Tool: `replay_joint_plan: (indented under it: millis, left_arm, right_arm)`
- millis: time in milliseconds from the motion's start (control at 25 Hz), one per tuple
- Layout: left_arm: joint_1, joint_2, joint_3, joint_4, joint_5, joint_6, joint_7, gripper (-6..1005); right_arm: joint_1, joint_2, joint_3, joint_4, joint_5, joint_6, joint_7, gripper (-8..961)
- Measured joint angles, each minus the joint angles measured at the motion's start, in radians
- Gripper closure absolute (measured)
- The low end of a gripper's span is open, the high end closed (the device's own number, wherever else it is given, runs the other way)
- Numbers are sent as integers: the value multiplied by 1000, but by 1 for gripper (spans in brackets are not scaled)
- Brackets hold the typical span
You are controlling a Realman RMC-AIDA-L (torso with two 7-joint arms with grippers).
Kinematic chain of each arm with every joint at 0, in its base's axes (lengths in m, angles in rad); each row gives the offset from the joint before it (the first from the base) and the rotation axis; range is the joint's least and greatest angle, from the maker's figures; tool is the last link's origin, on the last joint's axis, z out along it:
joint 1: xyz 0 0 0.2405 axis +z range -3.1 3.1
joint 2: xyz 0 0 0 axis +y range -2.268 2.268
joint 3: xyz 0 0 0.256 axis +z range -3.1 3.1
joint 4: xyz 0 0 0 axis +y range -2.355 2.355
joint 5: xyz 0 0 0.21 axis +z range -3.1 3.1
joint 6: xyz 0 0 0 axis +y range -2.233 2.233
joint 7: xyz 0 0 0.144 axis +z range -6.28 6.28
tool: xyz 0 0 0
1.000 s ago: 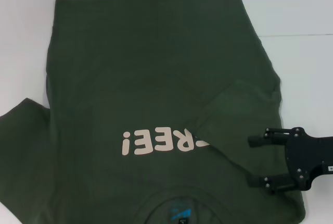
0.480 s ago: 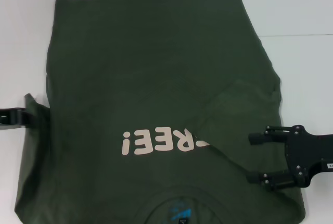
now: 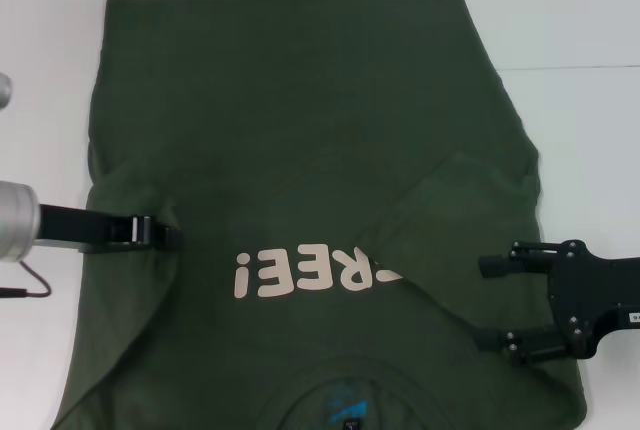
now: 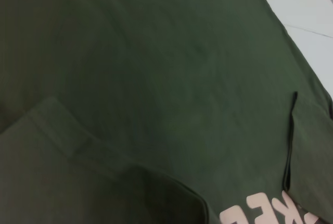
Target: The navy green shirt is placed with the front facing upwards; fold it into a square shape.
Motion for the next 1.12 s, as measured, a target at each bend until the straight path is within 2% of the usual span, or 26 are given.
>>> replay_joint_plan:
  millis: [360, 1120]
  left_arm:
    - [-21, -1, 51, -95, -16, -55, 24, 963]
    - [-32, -3, 106, -157, -20, -65, 89, 959]
  right_arm:
    - [-3, 1, 0, 0, 0, 6, 0, 32]
    - [2, 0, -3, 17, -2, 31, 4, 31]
